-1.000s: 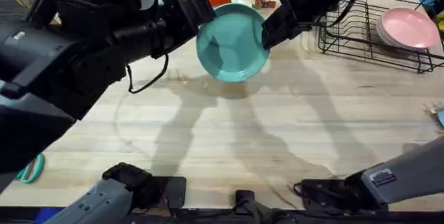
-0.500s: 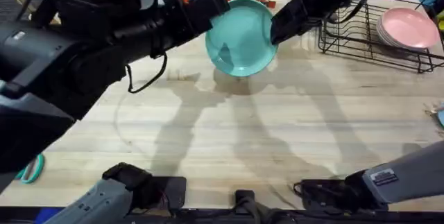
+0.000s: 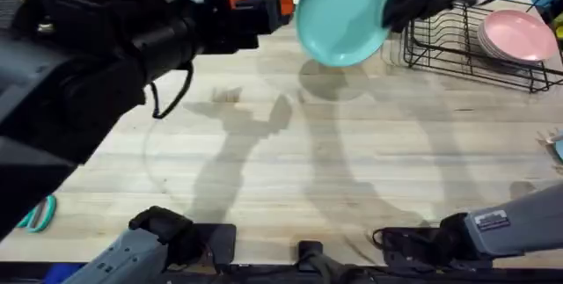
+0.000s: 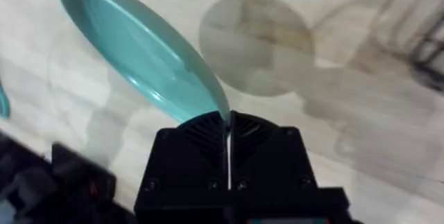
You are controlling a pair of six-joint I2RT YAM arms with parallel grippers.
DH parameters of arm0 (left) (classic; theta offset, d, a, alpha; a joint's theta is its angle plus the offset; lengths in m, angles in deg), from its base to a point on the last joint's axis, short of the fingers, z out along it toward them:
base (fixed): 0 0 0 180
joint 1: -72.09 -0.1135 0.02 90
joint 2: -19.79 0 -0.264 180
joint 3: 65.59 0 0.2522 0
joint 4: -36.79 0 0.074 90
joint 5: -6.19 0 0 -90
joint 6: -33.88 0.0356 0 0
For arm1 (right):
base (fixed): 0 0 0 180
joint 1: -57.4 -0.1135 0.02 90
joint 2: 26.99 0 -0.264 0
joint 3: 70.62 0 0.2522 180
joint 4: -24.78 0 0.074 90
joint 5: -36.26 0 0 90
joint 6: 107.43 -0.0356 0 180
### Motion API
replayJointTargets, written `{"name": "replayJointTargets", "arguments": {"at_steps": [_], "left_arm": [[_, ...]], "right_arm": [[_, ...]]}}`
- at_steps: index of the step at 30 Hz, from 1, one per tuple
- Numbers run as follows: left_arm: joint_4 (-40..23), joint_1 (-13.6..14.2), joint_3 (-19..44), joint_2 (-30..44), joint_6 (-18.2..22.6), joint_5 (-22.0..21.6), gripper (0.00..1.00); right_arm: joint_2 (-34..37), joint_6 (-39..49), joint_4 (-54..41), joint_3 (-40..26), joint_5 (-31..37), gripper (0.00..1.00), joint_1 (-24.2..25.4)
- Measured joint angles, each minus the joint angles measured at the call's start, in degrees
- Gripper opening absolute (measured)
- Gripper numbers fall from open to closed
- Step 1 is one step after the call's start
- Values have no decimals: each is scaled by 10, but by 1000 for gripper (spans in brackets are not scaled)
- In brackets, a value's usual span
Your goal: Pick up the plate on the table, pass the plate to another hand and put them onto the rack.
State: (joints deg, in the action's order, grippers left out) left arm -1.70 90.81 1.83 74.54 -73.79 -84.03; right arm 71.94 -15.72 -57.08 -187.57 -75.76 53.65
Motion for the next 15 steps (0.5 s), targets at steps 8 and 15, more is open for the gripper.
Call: {"name": "replayJointTargets", "arguments": {"at_steps": [8, 15], "left_arm": [[1, 0, 8, -15, 46, -43, 995], [1, 0, 8, -15, 53, -55, 993]], "right_arm": [[-1, 12, 1, -72, 2, 29, 98], [-10, 78, 1, -120, 2, 29, 160]]}}
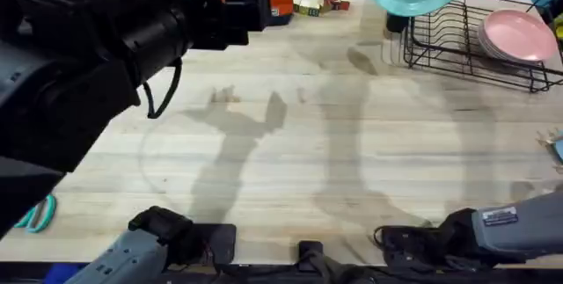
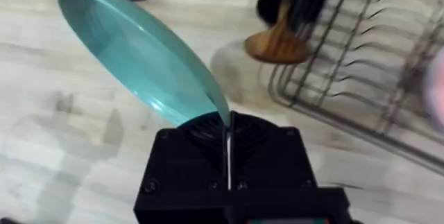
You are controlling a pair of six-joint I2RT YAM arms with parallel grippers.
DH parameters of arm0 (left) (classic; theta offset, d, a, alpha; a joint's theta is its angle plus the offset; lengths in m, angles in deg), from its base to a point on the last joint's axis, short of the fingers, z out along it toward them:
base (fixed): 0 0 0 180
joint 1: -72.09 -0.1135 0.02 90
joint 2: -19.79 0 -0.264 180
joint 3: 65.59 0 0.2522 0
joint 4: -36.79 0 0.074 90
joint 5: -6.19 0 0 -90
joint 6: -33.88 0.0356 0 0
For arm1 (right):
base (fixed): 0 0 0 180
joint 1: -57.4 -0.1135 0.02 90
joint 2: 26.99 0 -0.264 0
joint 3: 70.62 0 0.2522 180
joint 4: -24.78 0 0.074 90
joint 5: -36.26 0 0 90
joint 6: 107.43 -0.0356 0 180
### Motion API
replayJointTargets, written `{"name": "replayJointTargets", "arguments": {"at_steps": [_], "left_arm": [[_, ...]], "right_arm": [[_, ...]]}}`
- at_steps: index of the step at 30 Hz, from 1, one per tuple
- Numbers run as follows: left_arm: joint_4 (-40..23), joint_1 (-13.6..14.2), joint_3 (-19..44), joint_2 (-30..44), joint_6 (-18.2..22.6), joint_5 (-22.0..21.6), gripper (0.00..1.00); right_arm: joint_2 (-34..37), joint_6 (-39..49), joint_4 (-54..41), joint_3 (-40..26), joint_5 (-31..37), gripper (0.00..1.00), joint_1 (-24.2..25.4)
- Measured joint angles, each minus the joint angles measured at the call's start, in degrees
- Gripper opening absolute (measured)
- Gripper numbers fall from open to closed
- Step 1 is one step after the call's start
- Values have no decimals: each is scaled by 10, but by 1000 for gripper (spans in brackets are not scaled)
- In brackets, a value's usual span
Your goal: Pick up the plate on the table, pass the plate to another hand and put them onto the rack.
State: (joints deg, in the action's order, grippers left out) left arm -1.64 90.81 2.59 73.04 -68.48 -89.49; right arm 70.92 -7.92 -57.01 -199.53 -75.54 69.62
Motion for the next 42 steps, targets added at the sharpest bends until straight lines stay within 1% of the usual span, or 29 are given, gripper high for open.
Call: {"name": "replayJointTargets", "arguments": {"at_steps": [9, 16, 23, 32, 36, 42], "left_arm": [[0, 0, 0, 0, 1, -10, 995], [0, 0, 0, 0, 2, -13, 995], [0, 0, 0, 0, 2, -13, 995], [0, 0, 0, 0, 2, -14, 993], [0, 0, 0, 0, 2, -14, 994], [0, 0, 0, 0, 2, -15, 995]], "right_arm": [[-35, 89, 3, -41, 3, 29, 67], [-55, 148, 22, -47, 47, 29, 112], [-57, 205, 47, -47, 81, 29, 120], [-57, 246, 129, -47, 179, 28, 120], [-57, 261, 174, -47, 195, 30, 120], [-43, 305, 224, -48, 201, 30, 120]]}}
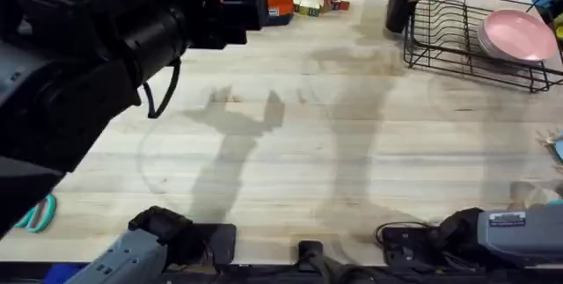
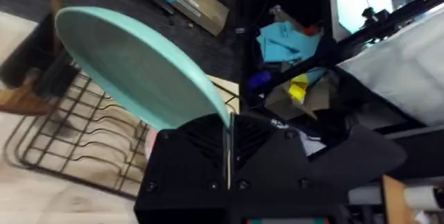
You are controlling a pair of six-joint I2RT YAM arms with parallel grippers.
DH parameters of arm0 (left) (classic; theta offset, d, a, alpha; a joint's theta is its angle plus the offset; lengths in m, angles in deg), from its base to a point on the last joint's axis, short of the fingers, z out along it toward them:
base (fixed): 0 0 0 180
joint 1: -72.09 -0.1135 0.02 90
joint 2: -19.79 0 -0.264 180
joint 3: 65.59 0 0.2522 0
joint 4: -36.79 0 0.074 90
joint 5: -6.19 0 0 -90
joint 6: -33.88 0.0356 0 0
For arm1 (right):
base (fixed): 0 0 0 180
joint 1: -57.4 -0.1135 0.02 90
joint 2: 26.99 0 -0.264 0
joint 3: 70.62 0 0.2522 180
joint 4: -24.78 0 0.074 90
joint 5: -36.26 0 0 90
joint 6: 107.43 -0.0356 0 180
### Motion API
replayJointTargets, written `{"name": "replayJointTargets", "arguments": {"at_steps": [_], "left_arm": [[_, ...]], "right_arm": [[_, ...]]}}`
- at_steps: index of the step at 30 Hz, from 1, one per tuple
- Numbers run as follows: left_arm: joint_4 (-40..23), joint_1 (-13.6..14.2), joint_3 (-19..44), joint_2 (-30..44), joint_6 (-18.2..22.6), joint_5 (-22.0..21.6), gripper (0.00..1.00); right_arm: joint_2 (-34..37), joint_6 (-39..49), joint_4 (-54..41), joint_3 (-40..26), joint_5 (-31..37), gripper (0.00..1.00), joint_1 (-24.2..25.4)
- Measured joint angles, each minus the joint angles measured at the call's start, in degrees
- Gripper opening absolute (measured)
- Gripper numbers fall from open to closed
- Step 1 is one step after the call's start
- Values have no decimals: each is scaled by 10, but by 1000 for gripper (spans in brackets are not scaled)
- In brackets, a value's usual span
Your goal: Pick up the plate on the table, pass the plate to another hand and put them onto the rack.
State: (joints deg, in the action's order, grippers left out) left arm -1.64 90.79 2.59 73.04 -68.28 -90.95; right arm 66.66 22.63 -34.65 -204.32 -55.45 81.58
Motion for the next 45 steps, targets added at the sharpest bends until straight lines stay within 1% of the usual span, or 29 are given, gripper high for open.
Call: {"name": "replayJointTargets", "arguments": {"at_steps": [7, 15, 21, 28, 40, 45], "left_arm": [[0, 0, 0, 0, 0, 0, 995], [0, 0, 0, 0, 0, 0, 995], [0, 0, 0, 0, 0, 0, 994], [0, 0, 0, 0, 0, 0, 995], [0, 0, 0, 0, 0, 0, 994], [0, 0, 0, 0, 0, 0, 993]], "right_arm": [[50, 22, 54, 0, -2, 30, 6], [97, 29, 80, 0, -33, 30, 16], [131, 67, 106, 0, -43, 30, 16], [175, 90, 173, 0, -46, 30, 21], [223, 131, 209, 0, -92, 30, 23], [246, 167, 211, 0, -113, 31, 23]]}}
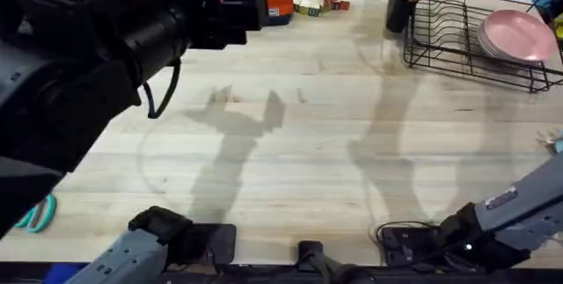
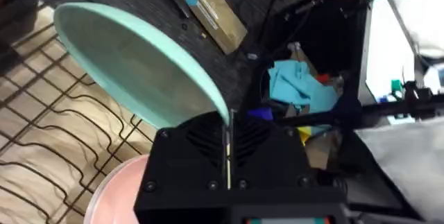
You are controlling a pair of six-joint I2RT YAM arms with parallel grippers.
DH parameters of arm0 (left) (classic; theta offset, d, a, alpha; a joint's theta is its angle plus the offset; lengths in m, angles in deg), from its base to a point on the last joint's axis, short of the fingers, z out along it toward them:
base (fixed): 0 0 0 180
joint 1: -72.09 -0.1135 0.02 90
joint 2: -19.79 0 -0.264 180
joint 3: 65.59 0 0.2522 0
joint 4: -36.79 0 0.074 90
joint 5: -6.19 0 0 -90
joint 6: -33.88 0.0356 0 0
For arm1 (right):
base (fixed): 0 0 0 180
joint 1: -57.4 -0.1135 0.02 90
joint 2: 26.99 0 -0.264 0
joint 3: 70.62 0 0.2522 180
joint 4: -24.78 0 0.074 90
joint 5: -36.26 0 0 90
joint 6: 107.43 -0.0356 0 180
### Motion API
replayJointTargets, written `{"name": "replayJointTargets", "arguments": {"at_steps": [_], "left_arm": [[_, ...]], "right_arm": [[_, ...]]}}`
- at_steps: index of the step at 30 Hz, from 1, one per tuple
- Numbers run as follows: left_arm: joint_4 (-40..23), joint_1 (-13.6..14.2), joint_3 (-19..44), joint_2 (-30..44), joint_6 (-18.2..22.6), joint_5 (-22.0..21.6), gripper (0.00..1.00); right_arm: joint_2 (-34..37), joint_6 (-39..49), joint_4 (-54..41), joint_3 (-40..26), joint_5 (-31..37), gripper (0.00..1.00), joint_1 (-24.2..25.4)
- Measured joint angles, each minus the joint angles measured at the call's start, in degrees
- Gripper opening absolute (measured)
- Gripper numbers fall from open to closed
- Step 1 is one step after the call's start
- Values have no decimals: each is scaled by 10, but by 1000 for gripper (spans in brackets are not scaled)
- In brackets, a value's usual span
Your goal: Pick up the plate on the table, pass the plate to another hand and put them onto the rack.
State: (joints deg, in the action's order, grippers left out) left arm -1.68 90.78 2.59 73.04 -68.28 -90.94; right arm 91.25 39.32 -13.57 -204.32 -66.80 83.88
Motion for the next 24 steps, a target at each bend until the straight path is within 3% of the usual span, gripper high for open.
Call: {"name": "replayJointTargets", "arguments": {"at_steps": [24], "left_arm": [[-1, 0, 0, 0, 0, 0, 995]], "right_arm": [[67, 63, 27, 0, -16, 30, 0]]}}
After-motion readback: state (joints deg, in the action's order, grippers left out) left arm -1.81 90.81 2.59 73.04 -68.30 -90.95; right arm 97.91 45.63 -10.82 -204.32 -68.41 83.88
